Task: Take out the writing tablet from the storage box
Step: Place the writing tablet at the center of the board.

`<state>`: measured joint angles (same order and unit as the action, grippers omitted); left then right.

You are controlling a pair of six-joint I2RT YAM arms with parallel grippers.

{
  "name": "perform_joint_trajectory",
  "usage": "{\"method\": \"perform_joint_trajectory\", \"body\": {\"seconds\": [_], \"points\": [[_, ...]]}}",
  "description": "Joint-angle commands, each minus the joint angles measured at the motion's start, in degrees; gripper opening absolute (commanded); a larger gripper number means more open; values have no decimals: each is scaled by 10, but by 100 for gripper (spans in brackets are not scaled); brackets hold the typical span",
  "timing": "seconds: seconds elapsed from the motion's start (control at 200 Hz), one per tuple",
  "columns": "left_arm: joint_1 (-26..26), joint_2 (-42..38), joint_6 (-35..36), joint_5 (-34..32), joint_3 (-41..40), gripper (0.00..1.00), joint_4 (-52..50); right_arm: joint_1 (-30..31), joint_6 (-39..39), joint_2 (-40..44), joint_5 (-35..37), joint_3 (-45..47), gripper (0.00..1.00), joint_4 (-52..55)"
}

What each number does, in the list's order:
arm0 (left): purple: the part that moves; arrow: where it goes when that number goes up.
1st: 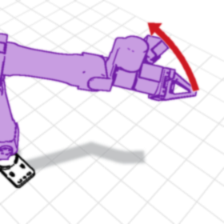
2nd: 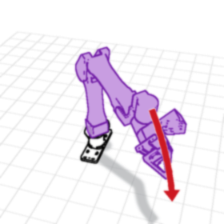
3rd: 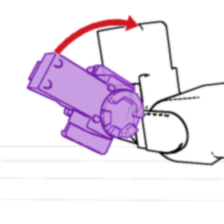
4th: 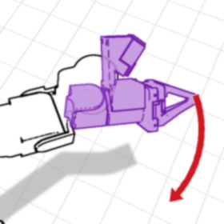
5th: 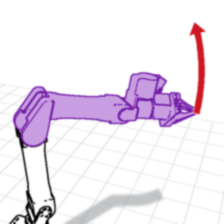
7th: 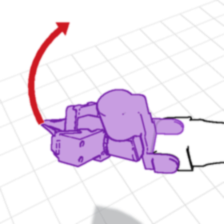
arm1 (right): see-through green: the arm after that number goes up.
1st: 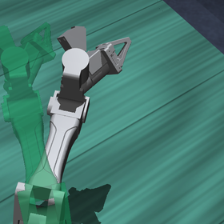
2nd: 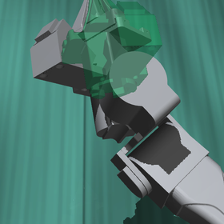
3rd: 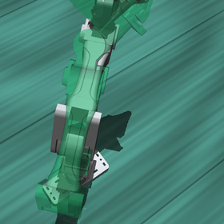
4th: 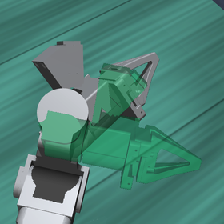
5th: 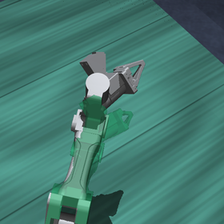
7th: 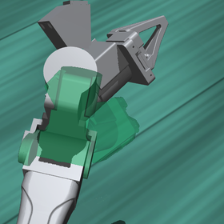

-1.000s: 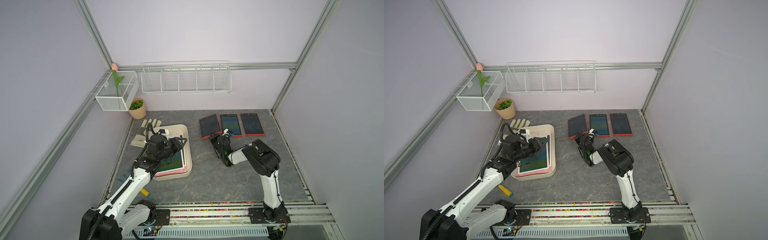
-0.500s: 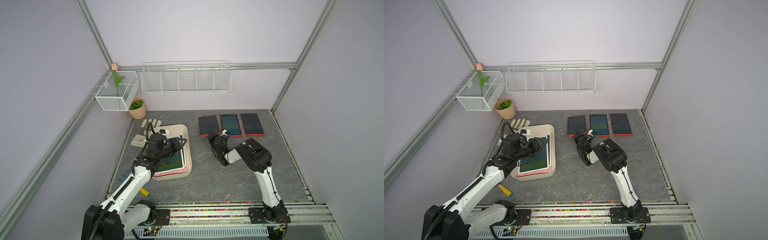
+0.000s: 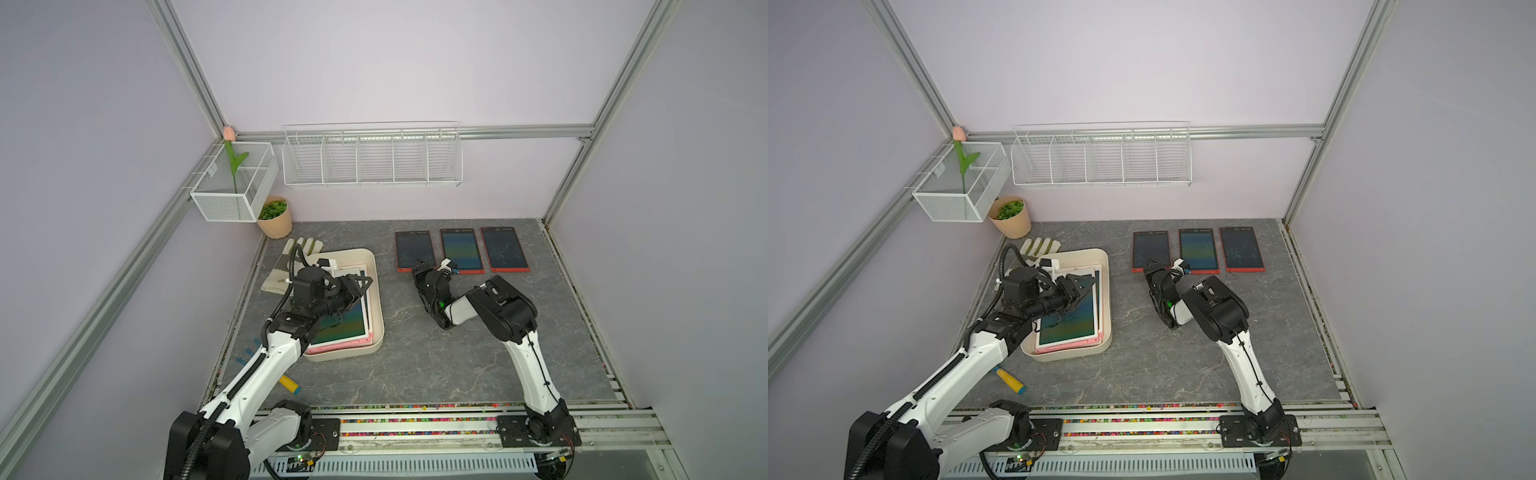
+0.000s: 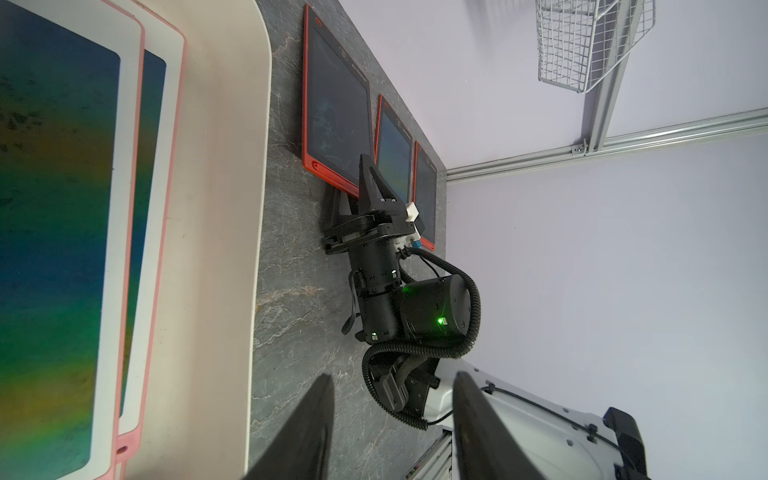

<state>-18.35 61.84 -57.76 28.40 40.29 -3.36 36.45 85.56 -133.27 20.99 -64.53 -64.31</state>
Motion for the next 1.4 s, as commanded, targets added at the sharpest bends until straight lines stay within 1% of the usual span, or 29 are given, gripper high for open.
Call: {"method": "perform_joint_trajectory", "body": {"seconds": [0.0,0.225,0.265,0.315,0.445,0.59,0.67,0.745,0.81,0.905,1.11,1.255,1.35,1.4], "points": [[6,-1,12,10,16,47,5,4,113,-10,-2,-13,52,17],[11,-7,12,16,15,47,2,10,147,-7,-13,-30,60,91],[13,-8,12,17,15,47,1,13,165,-3,-9,-28,65,108],[14,-10,13,17,14,47,0,16,174,0,-4,-25,66,116],[18,-16,13,20,12,47,-4,18,201,24,-14,-28,66,214],[23,-19,11,27,14,46,-8,24,245,49,-8,-24,65,313],[24,-21,8,34,15,45,-6,24,243,65,-5,-37,65,386],[24,-25,9,35,15,45,-10,21,249,70,-25,-61,65,460],[25,-29,11,35,15,45,-14,14,254,68,-62,-95,65,538],[27,-32,11,35,12,45,-15,7,251,60,-92,-134,65,605],[29,-37,10,37,8,45,-15,-8,232,38,-127,-190,65,658],[33,-42,10,40,7,45,-18,-12,228,39,-135,-197,65,690],[36,-44,10,41,6,45,-19,-16,231,38,-151,-196,64,697],[36,-44,10,41,7,45,-20,-19,230,37,-157,-204,64,726]]}}
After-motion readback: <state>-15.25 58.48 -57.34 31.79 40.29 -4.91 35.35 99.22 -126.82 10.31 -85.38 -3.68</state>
